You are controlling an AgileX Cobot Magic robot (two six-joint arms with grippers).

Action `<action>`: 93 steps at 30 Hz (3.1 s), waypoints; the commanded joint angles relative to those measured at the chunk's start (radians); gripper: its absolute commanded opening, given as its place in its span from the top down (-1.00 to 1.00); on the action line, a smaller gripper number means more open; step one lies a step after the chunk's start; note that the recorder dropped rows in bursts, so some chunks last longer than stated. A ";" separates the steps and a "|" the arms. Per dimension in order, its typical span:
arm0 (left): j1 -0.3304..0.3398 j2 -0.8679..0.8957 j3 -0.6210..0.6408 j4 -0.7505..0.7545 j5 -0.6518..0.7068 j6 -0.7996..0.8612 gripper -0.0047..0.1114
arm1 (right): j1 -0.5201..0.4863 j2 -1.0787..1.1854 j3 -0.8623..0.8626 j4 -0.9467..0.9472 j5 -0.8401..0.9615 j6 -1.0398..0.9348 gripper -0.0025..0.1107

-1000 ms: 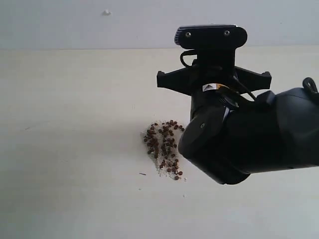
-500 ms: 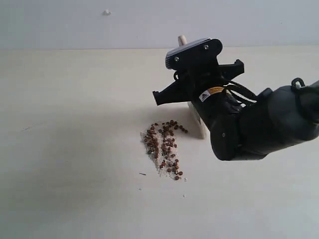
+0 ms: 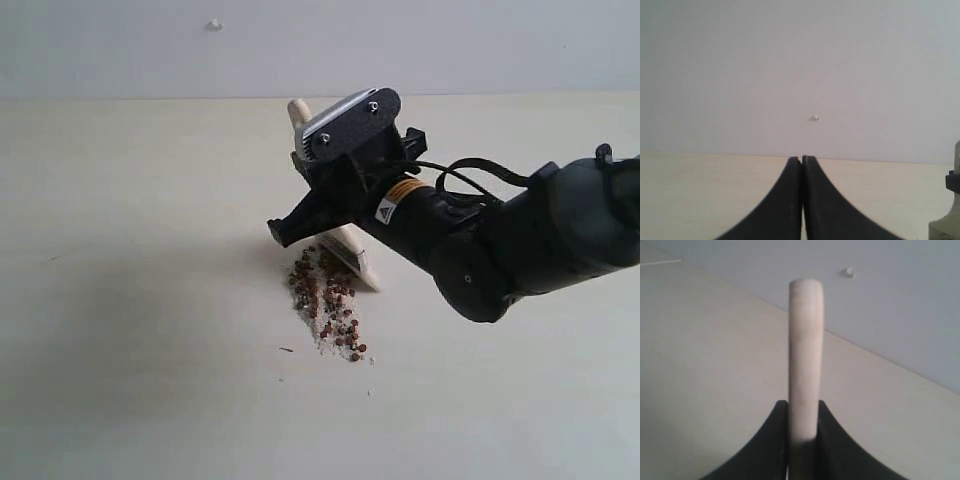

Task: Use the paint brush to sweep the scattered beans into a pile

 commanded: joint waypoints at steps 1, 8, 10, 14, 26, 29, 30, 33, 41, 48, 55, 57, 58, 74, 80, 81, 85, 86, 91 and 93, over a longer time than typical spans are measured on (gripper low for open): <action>0.002 -0.007 0.003 0.004 0.000 -0.008 0.92 | -0.004 -0.044 -0.005 -0.057 0.066 0.046 0.96; 0.002 -0.007 0.003 0.004 0.000 -0.008 0.92 | -0.004 -0.147 -0.003 0.151 0.088 -0.048 0.96; 0.002 -0.007 0.003 0.004 0.000 -0.008 0.92 | -0.004 -0.227 -0.003 0.464 0.136 -0.290 0.96; 0.002 -0.007 0.003 0.004 0.000 -0.008 0.92 | -0.004 -0.365 0.098 0.700 0.150 -0.540 0.96; 0.002 -0.007 0.003 0.004 0.000 -0.008 0.92 | -0.074 -0.691 0.235 -1.075 0.292 0.514 0.96; 0.002 -0.007 0.003 0.004 0.000 -0.008 0.92 | -0.150 -0.629 0.219 -1.127 0.260 0.528 0.96; 0.002 -0.007 0.003 0.004 0.000 -0.008 0.92 | -0.185 -0.597 0.204 -1.118 0.258 0.540 0.96; 0.002 -0.007 0.003 0.004 0.000 -0.008 0.92 | -0.294 -0.504 0.153 -1.151 0.153 0.598 0.96; 0.002 -0.007 0.003 0.004 0.000 -0.008 0.92 | -0.569 -0.313 -0.011 -1.493 -0.390 0.915 0.96; 0.002 -0.007 0.003 0.004 0.000 -0.008 0.92 | -0.592 -0.193 -0.037 -1.574 -0.406 1.002 0.96; 0.002 -0.007 0.003 0.004 0.000 -0.008 0.92 | -0.476 -0.245 -0.032 -1.699 -0.406 1.164 0.96; 0.002 -0.007 0.003 0.004 0.000 -0.008 0.92 | -0.476 -0.259 0.010 -1.721 -0.406 1.135 0.96; 0.002 -0.007 0.003 0.004 0.000 -0.008 0.92 | -0.476 -0.256 0.027 -1.725 -0.406 1.116 0.96; 0.002 -0.007 0.003 0.004 0.000 -0.008 0.92 | -0.412 -0.028 0.062 -1.587 -0.406 0.830 0.96; 0.002 -0.007 0.003 0.004 0.000 -0.008 0.92 | -0.412 0.083 -0.080 -1.587 -0.406 0.836 0.96; 0.002 -0.007 0.003 0.004 0.000 -0.008 0.92 | -0.412 0.092 -0.098 -1.587 -0.406 0.839 0.96; 0.002 -0.007 0.003 0.004 0.000 -0.008 0.92 | -0.412 0.108 -0.156 -1.586 -0.406 0.881 0.96; 0.002 -0.007 0.003 0.004 0.000 -0.008 0.92 | -0.412 0.108 -0.166 -1.591 -0.406 0.881 0.96; 0.002 -0.007 0.003 0.004 0.000 -0.008 0.92 | -0.412 0.108 -0.196 -1.590 -0.406 0.890 0.96; 0.002 -0.007 0.003 0.004 0.000 -0.008 0.92 | -0.412 0.108 -0.196 -1.581 -0.406 0.892 0.96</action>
